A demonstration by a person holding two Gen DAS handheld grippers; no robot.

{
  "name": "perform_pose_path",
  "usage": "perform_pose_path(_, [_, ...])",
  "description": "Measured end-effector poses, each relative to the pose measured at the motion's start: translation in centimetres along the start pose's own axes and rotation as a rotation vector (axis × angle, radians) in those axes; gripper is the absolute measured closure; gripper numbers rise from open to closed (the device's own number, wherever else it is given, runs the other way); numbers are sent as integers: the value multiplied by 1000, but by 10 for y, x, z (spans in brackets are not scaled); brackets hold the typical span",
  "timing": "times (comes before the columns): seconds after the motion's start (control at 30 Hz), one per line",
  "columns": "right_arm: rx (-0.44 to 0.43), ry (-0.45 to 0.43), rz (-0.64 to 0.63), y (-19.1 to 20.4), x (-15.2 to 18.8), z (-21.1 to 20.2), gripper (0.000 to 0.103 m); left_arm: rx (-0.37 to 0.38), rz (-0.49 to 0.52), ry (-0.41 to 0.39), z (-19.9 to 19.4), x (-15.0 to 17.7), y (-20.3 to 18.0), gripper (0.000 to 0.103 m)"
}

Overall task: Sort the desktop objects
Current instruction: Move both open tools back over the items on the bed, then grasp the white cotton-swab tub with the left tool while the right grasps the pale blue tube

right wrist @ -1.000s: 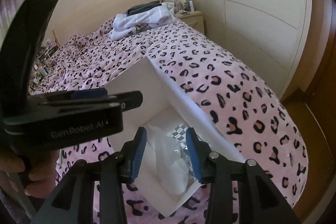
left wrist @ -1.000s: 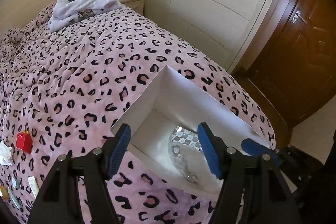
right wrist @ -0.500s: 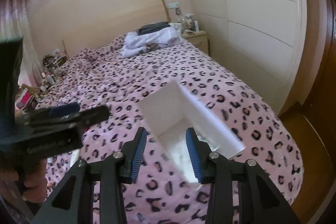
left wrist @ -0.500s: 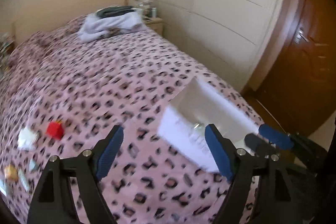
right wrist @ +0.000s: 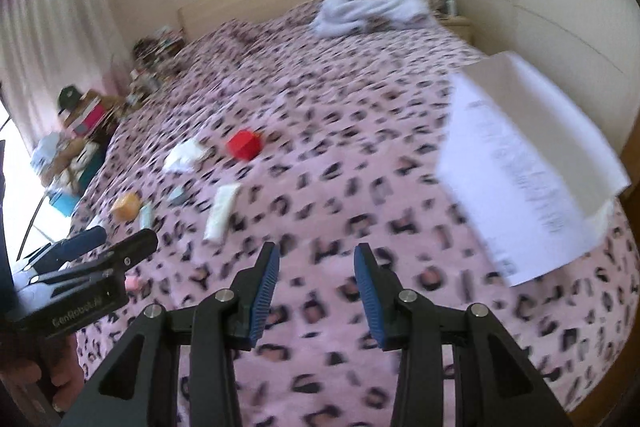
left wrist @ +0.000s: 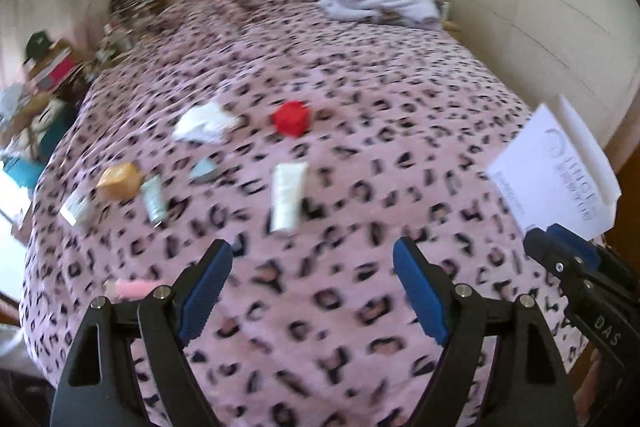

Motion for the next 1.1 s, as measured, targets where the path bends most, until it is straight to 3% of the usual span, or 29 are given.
perform_pose_path(0.2, [-67,13,-81,73,14,0,63,-66,-83,-28,-29,22,63,19])
perform_pose_path(0.7, [-179,18,-228,210,37,-6,63,-190,-260,-82,-85,57,210,19])
perform_pose_path(1.1, [-280,44,-359,319,51,29,63,-243,-392,-92,-80,72,330,19])
Point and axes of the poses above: each gripper's, at about its wrist camera, not at the fingertips, and z roughly the way its jaws point, y to its left, x to its underside, the point moved 9 cm from there along z, roughly the way its jaws point, and after that the axes turned 14 degrees about x, right-handed, at the moved point
